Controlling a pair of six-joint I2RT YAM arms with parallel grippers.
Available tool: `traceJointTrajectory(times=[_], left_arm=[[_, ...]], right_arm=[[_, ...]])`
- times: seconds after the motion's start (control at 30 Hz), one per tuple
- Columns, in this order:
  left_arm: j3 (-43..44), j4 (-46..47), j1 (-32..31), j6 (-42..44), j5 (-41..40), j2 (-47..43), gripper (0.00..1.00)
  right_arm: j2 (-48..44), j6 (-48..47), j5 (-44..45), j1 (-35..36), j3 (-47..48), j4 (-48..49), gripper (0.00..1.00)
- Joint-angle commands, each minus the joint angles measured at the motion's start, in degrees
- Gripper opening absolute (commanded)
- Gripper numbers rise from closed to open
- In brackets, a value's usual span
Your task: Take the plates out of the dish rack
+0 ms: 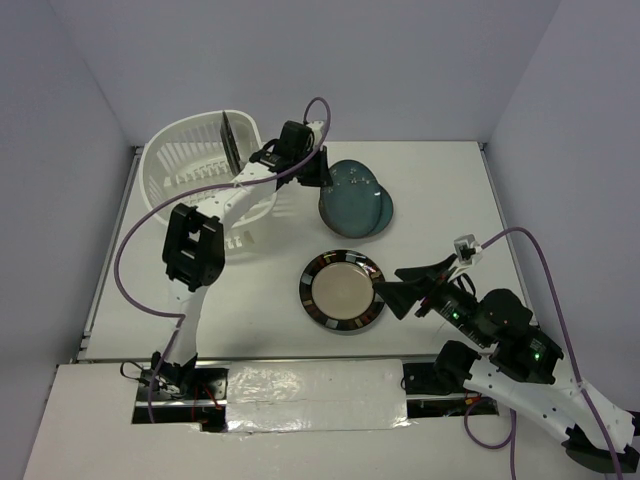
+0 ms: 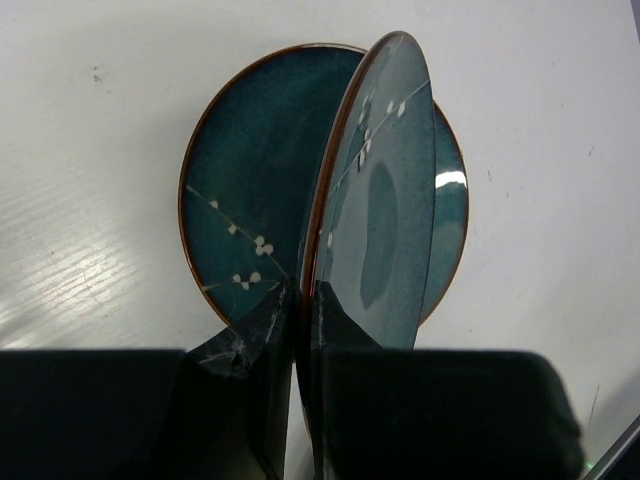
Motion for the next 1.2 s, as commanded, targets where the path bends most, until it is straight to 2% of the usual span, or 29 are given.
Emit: traceJointTrajectory(times=[0.0, 0.27, 0.37, 0.4, 0.47, 0.5, 0.53, 0.7, 1.17], left_arm=[[5.24, 9.68, -0.11, -3.11, 3.83, -0.44, 0.0], [6.39, 9.42, -0.2, -3.64, 2.35, 3.61, 0.0], [5.34, 8.71, -0.2, -2.67, -0.2, 3.79, 0.1], [4.98, 8.62, -0.2, -2.49, -0.73, 3.62, 0.18], [4.46, 8.1, -0.2, -1.79, -2.66, 3.44, 0.24], [4.45, 7.92, -0.2, -1.62, -3.02, 3.61, 0.3], [4.45, 7.49, -0.2, -1.35, -3.37, 3.7, 0.32], [4.46, 6.69, -0.46, -0.73, -5.22, 5.11, 0.32], [4.8, 5.64, -2.48, 1.02, -10.84, 8.36, 0.41]], right_arm=[[-0.8, -0.45, -0.55, 0.42, 1.9, 0.59, 1.0], [-0.45, -0.45, -0.29, 0.42, 1.72, 0.59, 1.0], [-0.18, -0.54, -0.38, 0.42, 1.81, 0.59, 1.0], [-0.18, -0.45, -0.55, 0.34, 1.81, 0.68, 1.0], [-0.36, -0.45, -0.55, 0.42, 1.72, 0.59, 1.0], [-0.27, -0.45, -0.38, 0.34, 1.89, 0.59, 0.99], [-0.45, -0.45, -0.38, 0.42, 1.81, 0.59, 1.0], [-0.62, -0.45, -0.55, 0.34, 1.81, 0.59, 1.0], [-0.62, -0.45, -0.82, 0.42, 1.89, 0.59, 1.0]])
